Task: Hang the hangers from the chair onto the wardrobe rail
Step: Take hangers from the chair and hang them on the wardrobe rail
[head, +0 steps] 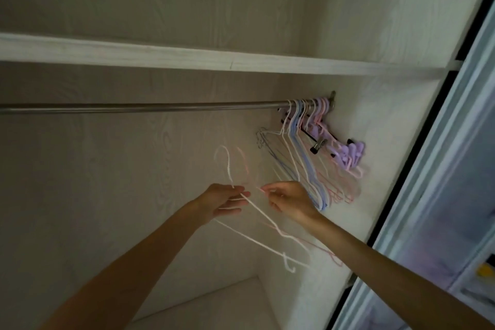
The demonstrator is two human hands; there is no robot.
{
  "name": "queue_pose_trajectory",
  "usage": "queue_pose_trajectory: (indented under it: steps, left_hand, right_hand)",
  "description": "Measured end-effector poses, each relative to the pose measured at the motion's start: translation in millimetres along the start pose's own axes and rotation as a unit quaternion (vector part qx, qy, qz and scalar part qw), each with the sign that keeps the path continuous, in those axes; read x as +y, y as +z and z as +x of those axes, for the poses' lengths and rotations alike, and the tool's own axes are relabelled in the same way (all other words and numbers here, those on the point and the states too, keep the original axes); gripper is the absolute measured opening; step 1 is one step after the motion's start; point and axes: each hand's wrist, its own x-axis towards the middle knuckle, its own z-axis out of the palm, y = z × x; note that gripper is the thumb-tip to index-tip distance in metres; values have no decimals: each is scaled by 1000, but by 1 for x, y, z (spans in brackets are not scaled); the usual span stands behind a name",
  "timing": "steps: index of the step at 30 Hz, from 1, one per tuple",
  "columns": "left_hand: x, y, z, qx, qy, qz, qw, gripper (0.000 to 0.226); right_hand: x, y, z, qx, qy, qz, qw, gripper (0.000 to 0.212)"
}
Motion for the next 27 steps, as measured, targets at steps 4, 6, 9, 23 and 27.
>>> queue_pose_trajectory:
  steps: [4,6,9,23,27]
  left_hand:
    - [2,-18,-4,95,2,-6,995,17]
    - [5,-28,-8,113,6,-3,994,16]
    - [10,-35,-10,118,11,16,993,15]
    - [22,-50,-22,106,19,64,992,13]
    - [28,-52,-20,110,21,73,991,13]
  right_hand:
    - [-4,-24,-6,101,-48,-51,992,19]
    - [-14,-35,5,155,-63,-34,985,20]
    - [-38,-42,41,183,-81,-35,979,20]
    - [-49,-7,112,69,2,-228,971,31]
    - [-64,-13,122,204,-193,-434,856,61]
